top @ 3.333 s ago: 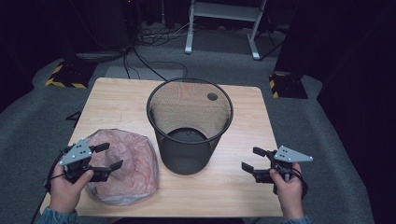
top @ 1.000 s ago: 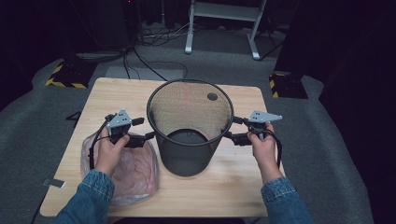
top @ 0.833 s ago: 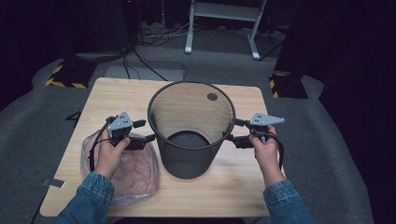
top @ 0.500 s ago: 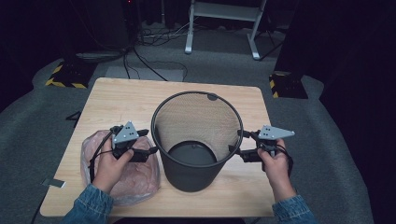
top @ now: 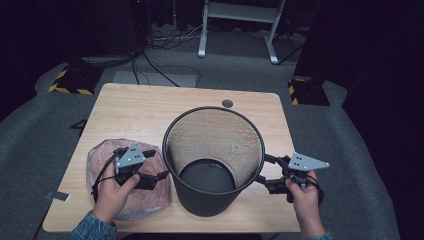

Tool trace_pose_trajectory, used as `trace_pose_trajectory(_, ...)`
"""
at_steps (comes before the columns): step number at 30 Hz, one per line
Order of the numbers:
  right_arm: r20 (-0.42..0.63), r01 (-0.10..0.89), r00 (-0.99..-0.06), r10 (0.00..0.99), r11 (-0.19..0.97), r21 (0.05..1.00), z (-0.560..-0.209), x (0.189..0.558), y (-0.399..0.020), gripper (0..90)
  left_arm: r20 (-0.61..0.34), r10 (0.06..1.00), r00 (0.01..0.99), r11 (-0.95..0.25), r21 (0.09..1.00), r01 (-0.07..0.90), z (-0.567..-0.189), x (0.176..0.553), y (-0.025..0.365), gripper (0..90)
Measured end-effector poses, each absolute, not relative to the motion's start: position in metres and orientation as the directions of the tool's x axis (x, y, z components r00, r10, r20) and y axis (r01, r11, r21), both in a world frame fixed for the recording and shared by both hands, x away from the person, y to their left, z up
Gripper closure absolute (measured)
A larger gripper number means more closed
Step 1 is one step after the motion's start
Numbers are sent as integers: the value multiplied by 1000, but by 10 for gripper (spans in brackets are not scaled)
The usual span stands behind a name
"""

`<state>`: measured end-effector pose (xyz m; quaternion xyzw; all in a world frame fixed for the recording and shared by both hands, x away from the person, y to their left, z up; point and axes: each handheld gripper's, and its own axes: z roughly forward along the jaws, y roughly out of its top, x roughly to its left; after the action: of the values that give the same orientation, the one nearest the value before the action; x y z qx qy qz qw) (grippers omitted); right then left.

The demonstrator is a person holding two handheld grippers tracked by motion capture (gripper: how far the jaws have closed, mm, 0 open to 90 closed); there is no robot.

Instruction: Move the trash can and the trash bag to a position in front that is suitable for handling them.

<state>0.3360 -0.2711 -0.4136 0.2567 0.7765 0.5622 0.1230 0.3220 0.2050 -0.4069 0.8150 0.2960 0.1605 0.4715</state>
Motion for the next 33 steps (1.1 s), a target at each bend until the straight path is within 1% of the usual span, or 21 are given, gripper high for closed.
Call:
trace_pose_trajectory(1, 99, 267, -833, 545, 237, 934, -414, 334, -274, 185, -27, 642, 767, -367, 867, 337, -407, 321, 208, 189)
trace_pose_trajectory(4, 120, 291, -818, 562, 226, 930, -422, 331, -283, 171, -15, 663, 749, -360, 871, 336, -407, 318, 218, 178)
trace_pose_trajectory(6, 177, 332, -800, 573, 178, 926, -432, 329, -288, 154, -1, 683, 730, -363, 867, 342, -406, 315, 223, 175)
trace_pose_trajectory(8, 253, 395, -783, 568, 141, 908, -442, 330, -291, 154, 10, 714, 700, -364, 860, 358, -405, 311, 229, 173)
trace_pose_trajectory(9, 273, 412, -773, 573, 126, 903, -446, 330, -294, 153, 18, 731, 683, -360, 859, 363, -405, 309, 232, 172)
trace_pose_trajectory(14, 313, 486, -710, 631, 119, 866, -459, 326, -299, 152, 42, 760, 649, -361, 857, 368, -406, 301, 254, 175)
trace_pose_trajectory(17, 309, 502, -705, 638, 141, 854, -466, 324, -297, 154, 32, 780, 625, -338, 862, 377, -410, 298, 268, 222)
trace_pose_trajectory(21, 240, 489, -708, 664, 216, 845, -470, 322, -292, 159, 33, 813, 582, -312, 868, 387, -419, 301, 280, 250)
trace_pose_trajectory(23, 238, 488, -713, 660, 222, 844, -470, 322, -290, 160, 19, 823, 568, -295, 868, 399, -425, 304, 284, 264)
trace_pose_trajectory(26, 228, 476, -722, 653, 231, 849, -471, 321, -287, 162, 13, 812, 584, -331, 833, 442, -431, 315, 284, 356)
trace_pose_trajectory(27, 231, 476, -721, 653, 225, 850, -471, 321, -287, 162, 2, 812, 583, -329, 827, 456, -433, 318, 283, 361)
trace_pose_trajectory(29, 232, 475, -720, 654, 222, 851, -472, 321, -287, 162, 11, 814, 580, -335, 826, 454, -435, 324, 282, 377)
trace_pose_trajectory(33, 229, 474, -717, 658, 220, 853, -473, 320, -288, 162, 14, 814, 581, -353, 806, 476, -448, 333, 279, 440)
